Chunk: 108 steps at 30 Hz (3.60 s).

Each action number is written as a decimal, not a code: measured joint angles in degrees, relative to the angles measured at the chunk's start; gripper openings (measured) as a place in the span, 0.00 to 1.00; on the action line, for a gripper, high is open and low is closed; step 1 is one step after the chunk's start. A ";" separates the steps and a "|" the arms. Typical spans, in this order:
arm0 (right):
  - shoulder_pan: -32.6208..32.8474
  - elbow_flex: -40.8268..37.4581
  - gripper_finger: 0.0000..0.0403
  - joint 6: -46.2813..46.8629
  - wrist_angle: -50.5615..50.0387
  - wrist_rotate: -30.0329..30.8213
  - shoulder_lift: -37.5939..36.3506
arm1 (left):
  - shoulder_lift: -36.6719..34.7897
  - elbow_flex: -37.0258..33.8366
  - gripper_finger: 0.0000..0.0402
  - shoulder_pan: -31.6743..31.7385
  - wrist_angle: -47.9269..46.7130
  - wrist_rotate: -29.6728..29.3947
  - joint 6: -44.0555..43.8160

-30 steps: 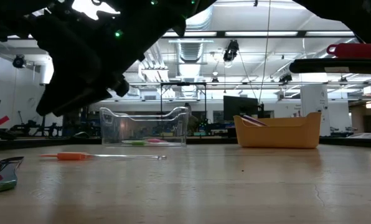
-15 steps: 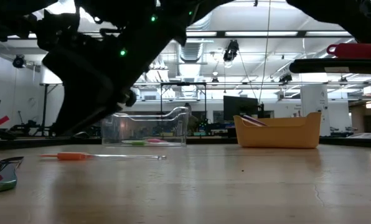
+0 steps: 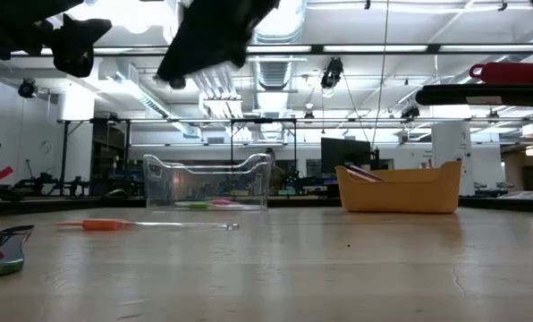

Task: Pick & Place Kitchen Items
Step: Put the orange spatula into the top transparent bin

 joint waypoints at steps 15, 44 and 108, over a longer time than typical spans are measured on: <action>-0.81 -57.16 0.02 -1.65 37.18 -3.50 -45.54 | 0.00 0.00 0.59 0.00 7.51 0.13 -0.52; -0.96 -95.59 0.02 -2.02 41.56 -3.33 -99.44 | 16.11 1.82 0.59 -0.02 -1.64 -9.47 -21.70; -0.96 -99.22 0.02 -1.41 40.07 -2.63 -104.74 | 78.26 30.94 0.37 1.91 -32.05 6.91 -29.11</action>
